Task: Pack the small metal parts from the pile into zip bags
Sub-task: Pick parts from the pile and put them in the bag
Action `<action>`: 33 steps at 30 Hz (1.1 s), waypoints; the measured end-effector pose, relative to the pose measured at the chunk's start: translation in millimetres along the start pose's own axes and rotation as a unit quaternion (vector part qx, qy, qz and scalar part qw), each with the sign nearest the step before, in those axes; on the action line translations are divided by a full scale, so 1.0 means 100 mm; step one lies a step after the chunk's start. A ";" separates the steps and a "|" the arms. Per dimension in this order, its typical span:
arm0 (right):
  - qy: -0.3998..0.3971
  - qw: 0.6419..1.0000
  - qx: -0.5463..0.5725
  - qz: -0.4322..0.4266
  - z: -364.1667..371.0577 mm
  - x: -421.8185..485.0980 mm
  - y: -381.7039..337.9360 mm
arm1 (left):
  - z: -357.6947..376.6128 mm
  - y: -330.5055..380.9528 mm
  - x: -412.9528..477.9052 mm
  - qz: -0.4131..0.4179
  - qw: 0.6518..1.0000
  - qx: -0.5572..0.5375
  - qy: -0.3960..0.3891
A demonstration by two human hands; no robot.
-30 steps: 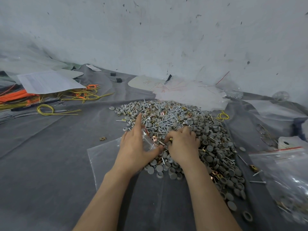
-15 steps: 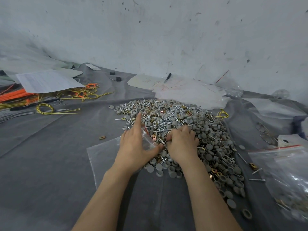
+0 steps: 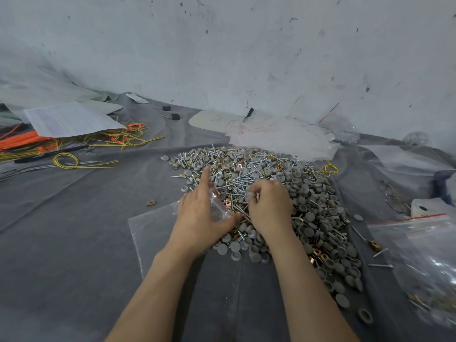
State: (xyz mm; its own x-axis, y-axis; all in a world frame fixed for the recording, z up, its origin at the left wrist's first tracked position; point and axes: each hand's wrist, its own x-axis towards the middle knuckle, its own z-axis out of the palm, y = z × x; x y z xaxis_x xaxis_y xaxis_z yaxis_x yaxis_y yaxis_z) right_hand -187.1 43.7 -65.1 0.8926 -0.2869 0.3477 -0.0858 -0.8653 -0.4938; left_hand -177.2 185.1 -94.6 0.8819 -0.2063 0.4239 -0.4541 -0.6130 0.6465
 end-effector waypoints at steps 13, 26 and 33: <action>-0.119 0.958 0.249 -0.078 0.00 -0.02 -0.13 | 0.01 -0.02 0.00 0.013 1.000 -0.009 0.011; -0.038 0.987 -0.089 0.127 -0.10 0.08 0.24 | 0.02 -0.04 0.01 0.006 1.000 -0.009 0.004; 0.026 0.991 -0.042 0.123 0.00 0.07 0.23 | 0.03 -0.04 0.01 0.004 1.000 -0.011 0.004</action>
State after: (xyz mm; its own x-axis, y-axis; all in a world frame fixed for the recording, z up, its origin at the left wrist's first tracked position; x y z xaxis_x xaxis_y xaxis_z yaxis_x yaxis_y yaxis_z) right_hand -183.0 21.8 -74.1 0.8167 -0.5118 0.2667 -0.3365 -0.7976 -0.5006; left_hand -173.9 185.6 -98.7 0.8776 -0.2042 0.4336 -0.4631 -0.5950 0.6569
